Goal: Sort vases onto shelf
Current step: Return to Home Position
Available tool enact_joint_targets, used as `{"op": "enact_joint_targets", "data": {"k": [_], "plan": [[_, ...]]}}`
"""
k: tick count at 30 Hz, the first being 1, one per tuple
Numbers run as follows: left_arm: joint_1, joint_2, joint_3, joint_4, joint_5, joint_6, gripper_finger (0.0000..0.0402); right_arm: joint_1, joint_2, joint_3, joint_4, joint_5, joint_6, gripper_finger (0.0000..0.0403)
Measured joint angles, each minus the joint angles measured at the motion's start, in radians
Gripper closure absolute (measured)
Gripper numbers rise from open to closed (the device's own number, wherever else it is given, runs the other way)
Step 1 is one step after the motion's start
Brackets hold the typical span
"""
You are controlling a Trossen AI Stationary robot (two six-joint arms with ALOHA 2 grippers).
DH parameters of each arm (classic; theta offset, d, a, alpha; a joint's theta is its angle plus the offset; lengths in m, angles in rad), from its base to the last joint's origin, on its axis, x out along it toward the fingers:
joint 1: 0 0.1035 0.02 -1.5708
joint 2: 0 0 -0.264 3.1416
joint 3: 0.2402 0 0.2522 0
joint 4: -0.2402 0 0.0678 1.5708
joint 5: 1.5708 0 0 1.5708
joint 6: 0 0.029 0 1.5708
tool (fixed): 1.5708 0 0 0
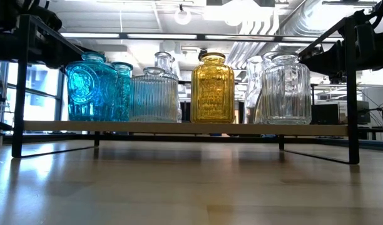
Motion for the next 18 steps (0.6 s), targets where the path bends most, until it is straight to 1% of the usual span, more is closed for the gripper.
{"op": "enact_joint_targets", "data": {"k": [3,6,8,10,18], "plan": [[0.0,0.0,0.0,0.03,-0.065,-0.002,0.0402,0.0,0.0,0.0,0.0,-0.001,0.002,0.0403],[0.0,0.0,0.0,0.058,-0.178,0.032,0.0402,0.0,0.0,0.0,0.0,-0.002,0.001,0.0403],[0.0,0.0,0.0,0.05,-0.256,0.053,0.0402,0.0,0.0,0.0,0.0,-0.002,0.001,0.0403],[0.0,0.002,0.0,0.027,-0.31,0.074,0.0402,0.0,0.0,0.0,-0.001,-0.003,0.001,0.0403],[0.001,0.049,0.0,0.028,-0.328,0.102,0.0402,0.0,0.0,0.0,-0.001,-0.004,0.001,0.0402]]}}
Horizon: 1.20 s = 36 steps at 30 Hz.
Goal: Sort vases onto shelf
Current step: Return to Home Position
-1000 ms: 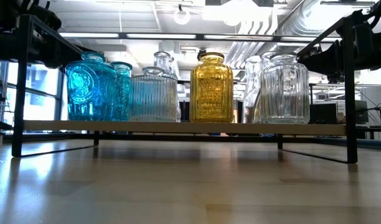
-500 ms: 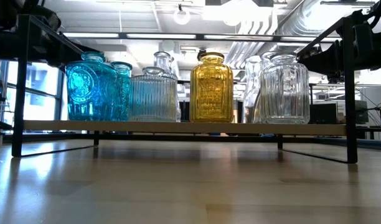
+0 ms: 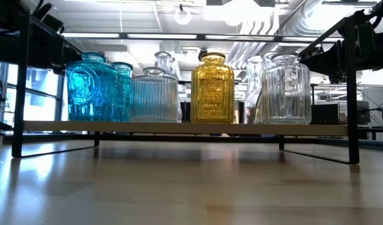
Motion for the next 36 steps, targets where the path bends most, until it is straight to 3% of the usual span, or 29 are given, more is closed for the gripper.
{"op": "enact_joint_targets", "data": {"k": [36], "plan": [[0.0,0.04,0.001,0.0,0.005,-0.105,0.0402,0.0,0.0,0.0,0.0,0.0,-0.001,0.0402]]}}
